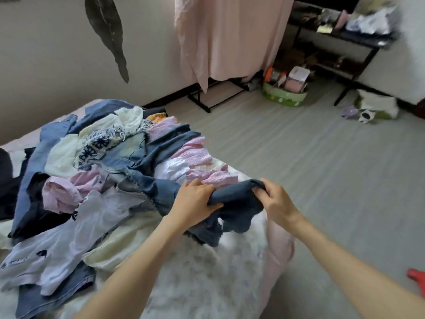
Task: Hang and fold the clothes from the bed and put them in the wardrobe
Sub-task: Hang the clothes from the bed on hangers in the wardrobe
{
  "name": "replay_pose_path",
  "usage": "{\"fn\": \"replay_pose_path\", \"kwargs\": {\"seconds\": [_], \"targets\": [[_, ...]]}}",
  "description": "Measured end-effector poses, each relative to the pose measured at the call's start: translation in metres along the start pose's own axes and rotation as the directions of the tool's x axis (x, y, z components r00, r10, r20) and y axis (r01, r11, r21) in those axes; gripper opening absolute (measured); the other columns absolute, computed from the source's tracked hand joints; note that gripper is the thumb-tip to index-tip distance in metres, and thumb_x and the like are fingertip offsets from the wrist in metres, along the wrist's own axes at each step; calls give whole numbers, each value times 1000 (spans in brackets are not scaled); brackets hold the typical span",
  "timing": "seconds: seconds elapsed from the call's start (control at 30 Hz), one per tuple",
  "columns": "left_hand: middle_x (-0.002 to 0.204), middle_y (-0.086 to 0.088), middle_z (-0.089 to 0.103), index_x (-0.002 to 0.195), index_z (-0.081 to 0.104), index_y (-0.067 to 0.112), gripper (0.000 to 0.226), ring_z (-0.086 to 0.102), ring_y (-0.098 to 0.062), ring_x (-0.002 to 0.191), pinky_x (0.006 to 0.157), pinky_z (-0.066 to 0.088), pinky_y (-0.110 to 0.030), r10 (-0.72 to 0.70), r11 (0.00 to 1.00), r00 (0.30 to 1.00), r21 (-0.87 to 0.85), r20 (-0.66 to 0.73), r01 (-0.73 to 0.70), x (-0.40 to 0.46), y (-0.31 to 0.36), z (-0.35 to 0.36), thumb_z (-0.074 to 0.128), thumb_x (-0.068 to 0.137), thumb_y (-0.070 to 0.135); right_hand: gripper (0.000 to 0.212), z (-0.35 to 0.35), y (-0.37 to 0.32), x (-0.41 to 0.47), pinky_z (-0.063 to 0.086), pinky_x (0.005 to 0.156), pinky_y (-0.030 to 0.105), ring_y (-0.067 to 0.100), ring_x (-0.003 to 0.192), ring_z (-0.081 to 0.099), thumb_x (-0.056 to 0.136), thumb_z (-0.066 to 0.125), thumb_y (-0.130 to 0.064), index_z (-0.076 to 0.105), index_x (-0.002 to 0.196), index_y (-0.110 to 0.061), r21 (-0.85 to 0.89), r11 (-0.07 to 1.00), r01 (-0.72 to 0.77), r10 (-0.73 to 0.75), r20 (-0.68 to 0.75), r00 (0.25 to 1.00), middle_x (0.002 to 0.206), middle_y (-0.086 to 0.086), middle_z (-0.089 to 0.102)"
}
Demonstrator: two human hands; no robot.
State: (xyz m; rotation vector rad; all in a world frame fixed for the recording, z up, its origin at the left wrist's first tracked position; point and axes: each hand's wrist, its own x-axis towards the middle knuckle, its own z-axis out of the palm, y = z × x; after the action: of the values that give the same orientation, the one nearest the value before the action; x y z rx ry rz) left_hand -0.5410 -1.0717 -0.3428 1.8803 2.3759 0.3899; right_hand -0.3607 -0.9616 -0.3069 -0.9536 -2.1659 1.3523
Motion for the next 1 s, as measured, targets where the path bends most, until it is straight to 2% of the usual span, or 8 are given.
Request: {"fn": "replay_pose_path", "kwargs": {"seconds": [0.23,0.33,0.4,0.5,0.67,0.77,0.93,1.0], "targets": [[82,-11,66,94,62,11,24,60,-34,80,59,39,-35,53,985,994,-157,-93,-67,23,117,-35,48,97,30,16,-143,1,-79,40,63,8,9,75,53,96,48,-7,56,87,-18,-70,997,-16,-14,-417,909,77,-10,57],[79,-13,65,90,63,6,18,59,-33,77,60,37,-35,124,931,988,-335,-89,-147,27,194,-68,52,95,19,20,-191,9,-130,39,78,8,17,101,53,95,50,-12,52,114,-17,-110,986,-128,54,-517,854,104,-1,57],[84,-12,67,93,66,5,13,58,-30,79,64,39,-34,179,892,977,-401,-116,-211,27,242,-87,54,92,12,54,-208,8,-159,38,97,22,13,119,43,92,56,-13,32,140,-23,-126,985,-117,34,-520,853,133,1,40],[86,-7,64,93,67,6,11,54,-21,79,66,41,-28,209,817,962,-509,-173,-269,20,329,-110,58,88,9,83,-226,-11,-222,35,104,26,7,130,31,85,67,-22,8,140,-45,-79,996,33,-64,-422,904,141,-11,19],[78,-8,61,76,60,9,7,56,-21,75,68,45,-31,92,512,995,-856,-35,-77,5,426,-127,64,82,9,115,-236,-23,-287,20,113,20,1,141,8,70,75,-45,-10,147,-33,-281,957,75,-157,-282,947,152,-16,4],[71,-8,59,70,57,10,16,56,-18,66,62,46,-28,129,376,989,-926,77,23,-15,468,-129,62,84,6,119,-254,-21,-325,22,110,17,-3,138,8,73,77,-36,-20,143,-41,-371,928,-28,-101,-323,941,151,-19,-2],[74,-11,62,76,63,8,11,59,-20,68,62,49,-26,255,255,950,-960,179,113,-37,513,-115,62,87,7,86,-285,-16,-389,45,101,32,17,121,51,86,46,8,15,142,-50,-271,948,-165,-12,-551,834,139,2,45],[88,-13,66,91,66,9,8,63,-21,79,72,54,-31,349,225,907,-960,237,164,-44,524,-106,60,91,14,73,-294,-21,-406,54,80,24,8,84,65,83,40,13,39,139,-34,-247,939,-239,24,-647,762,114,12,64]]}}
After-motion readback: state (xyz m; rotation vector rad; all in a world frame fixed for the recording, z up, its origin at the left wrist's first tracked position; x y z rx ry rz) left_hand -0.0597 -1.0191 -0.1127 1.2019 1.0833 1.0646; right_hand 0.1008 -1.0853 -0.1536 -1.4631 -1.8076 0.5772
